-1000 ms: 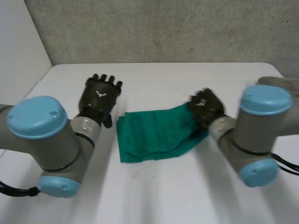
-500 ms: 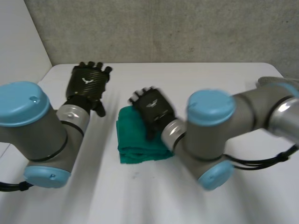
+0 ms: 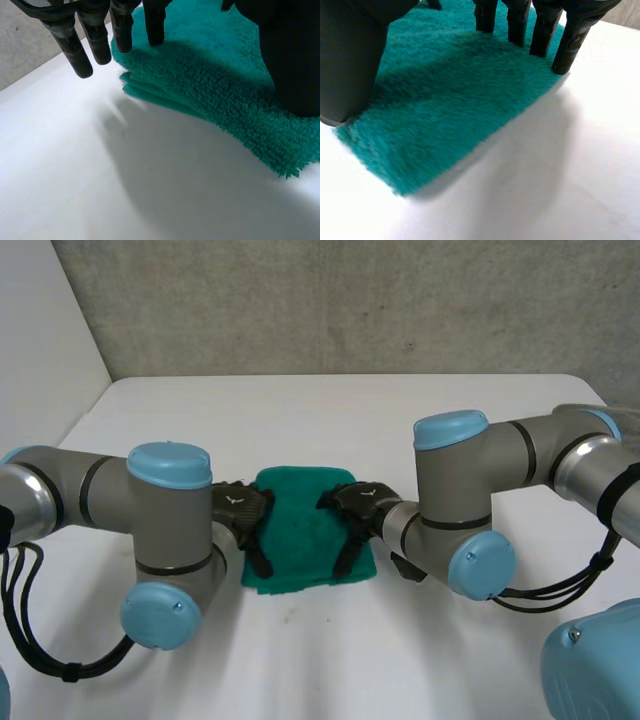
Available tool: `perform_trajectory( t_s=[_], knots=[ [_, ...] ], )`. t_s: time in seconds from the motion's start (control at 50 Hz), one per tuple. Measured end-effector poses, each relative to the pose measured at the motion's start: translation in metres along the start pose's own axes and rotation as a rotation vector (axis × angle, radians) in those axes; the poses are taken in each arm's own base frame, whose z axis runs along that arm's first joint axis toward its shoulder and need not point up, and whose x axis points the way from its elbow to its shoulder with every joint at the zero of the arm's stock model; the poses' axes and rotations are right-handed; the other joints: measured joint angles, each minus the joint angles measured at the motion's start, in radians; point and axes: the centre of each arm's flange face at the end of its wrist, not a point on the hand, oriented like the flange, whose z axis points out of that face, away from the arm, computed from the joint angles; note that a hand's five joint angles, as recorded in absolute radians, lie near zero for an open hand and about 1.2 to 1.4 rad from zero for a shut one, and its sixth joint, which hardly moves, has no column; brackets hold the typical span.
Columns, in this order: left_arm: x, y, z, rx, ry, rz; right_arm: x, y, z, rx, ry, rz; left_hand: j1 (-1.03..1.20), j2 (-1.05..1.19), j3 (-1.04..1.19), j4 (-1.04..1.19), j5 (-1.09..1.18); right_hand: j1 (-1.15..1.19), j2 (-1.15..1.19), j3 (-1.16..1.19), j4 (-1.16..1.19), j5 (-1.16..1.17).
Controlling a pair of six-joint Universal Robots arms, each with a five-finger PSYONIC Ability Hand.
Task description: Fold the laundry.
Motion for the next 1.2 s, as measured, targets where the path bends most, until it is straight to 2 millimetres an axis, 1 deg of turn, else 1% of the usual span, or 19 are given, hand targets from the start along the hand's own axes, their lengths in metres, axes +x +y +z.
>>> perform_trajectory(
  t_s=[0.08,0.12,0.2,0.24,0.28,0.3,0.32,0.34,0.38,0.42,0.5,0.52,0.6,0.7,0.78,0.84,0.86,0.98,1.2],
  knots=[
    [0.000,-0.001,-0.002,0.001,-0.003,0.006,0.002,-0.007,-0.005,0.012,0.041,-0.065,-0.003,0.000,0.000,-0.001,0.000,-0.015,-0.006,-0.002,0.000,0.000],
    [0.001,-0.008,-0.006,0.026,0.014,0.005,0.002,-0.015,-0.012,0.042,0.063,-0.090,-0.003,0.000,0.000,-0.001,0.000,-0.015,-0.006,-0.002,0.000,0.000],
    [0.002,-0.034,-0.022,0.114,0.060,-0.004,0.001,-0.034,-0.029,0.138,0.096,-0.119,-0.003,0.000,0.000,-0.001,-0.002,-0.015,-0.006,-0.002,0.000,0.000],
    [0.000,-0.054,-0.034,0.185,0.091,-0.011,0.001,-0.044,-0.041,0.211,0.120,-0.135,-0.003,0.000,0.000,0.000,-0.002,-0.015,-0.006,-0.002,0.000,0.000],
    [-0.002,-0.066,-0.042,0.227,0.108,-0.013,0.000,-0.049,-0.048,0.252,0.138,-0.144,-0.003,0.000,0.000,-0.001,-0.002,-0.015,-0.006,-0.002,0.000,0.000],
    [-0.004,-0.078,-0.050,0.270,0.127,-0.014,0.000,-0.052,-0.056,0.292,0.158,-0.157,-0.003,0.000,0.000,-0.001,-0.002,-0.015,-0.006,-0.002,0.000,0.000],
    [-0.005,-0.083,-0.053,0.288,0.135,-0.014,0.000,-0.053,-0.060,0.306,0.166,-0.163,-0.003,0.000,0.000,-0.001,-0.002,-0.015,-0.006,-0.002,0.000,0.000],
    [-0.009,-0.096,-0.062,0.339,0.158,-0.014,0.000,-0.053,-0.067,0.337,0.192,-0.182,-0.003,0.000,0.000,-0.001,-0.002,-0.015,-0.006,-0.002,0.000,0.000],
    [-0.012,-0.106,-0.068,0.375,0.174,-0.013,0.000,-0.051,-0.072,0.353,0.208,-0.198,-0.003,0.000,0.000,0.000,-0.002,-0.015,-0.006,-0.002,0.000,0.000],
    [-0.018,-0.121,-0.078,0.431,0.206,-0.009,-0.004,-0.042,-0.079,0.356,0.225,-0.229,-0.003,0.000,0.000,-0.001,-0.002,-0.015,-0.006,-0.002,0.000,0.000],
    [-0.028,-0.137,-0.088,0.477,0.261,-0.001,-0.017,-0.025,-0.082,0.332,0.206,-0.260,-0.003,0.000,0.000,-0.001,-0.002,-0.015,-0.006,-0.002,0.000,0.000],
    [-0.030,-0.140,-0.090,0.481,0.277,0.001,-0.025,-0.017,-0.083,0.319,0.188,-0.267,-0.003,0.000,0.000,-0.001,-0.002,-0.015,-0.006,-0.002,0.000,0.000],
    [-0.034,-0.146,-0.096,0.468,0.319,-0.003,-0.037,-0.003,-0.079,0.304,0.149,-0.249,-0.003,0.000,0.000,-0.001,-0.002,-0.015,-0.006,-0.002,0.000,0.000],
    [-0.039,-0.151,-0.100,0.434,0.343,-0.019,-0.053,0.021,-0.063,0.275,0.092,-0.216,-0.003,0.000,0.000,0.000,-0.002,-0.015,-0.006,-0.002,0.000,0.000],
    [-0.041,-0.150,-0.100,0.414,0.345,-0.027,-0.061,0.035,-0.049,0.262,0.068,-0.220,-0.003,0.000,0.000,-0.001,-0.002,-0.015,-0.006,-0.002,0.000,0.000],
    [-0.041,-0.150,-0.100,0.414,0.345,-0.027,-0.061,0.035,-0.049,0.262,0.068,-0.220,-0.003,0.000,0.000,-0.001,-0.002,-0.015,-0.006,-0.002,0.000,0.000],
    [-0.040,-0.148,-0.099,0.403,0.346,-0.030,-0.065,0.041,-0.037,0.269,0.062,-0.238,-0.003,0.000,0.000,-0.001,-0.002,-0.012,-0.004,0.001,0.001,0.000],
    [-0.038,-0.146,-0.098,0.395,0.345,-0.031,-0.064,0.041,-0.027,0.303,0.070,-0.275,-0.003,0.000,0.000,-0.001,-0.002,0.085,0.103,0.117,0.093,0.080],
    [-0.039,-0.144,-0.097,0.391,0.344,-0.036,-0.064,0.040,-0.018,0.327,0.080,-0.330,-0.003,0.000,0.000,-0.001,-0.002,0.179,0.204,0.222,0.204,0.176]
  ],
)
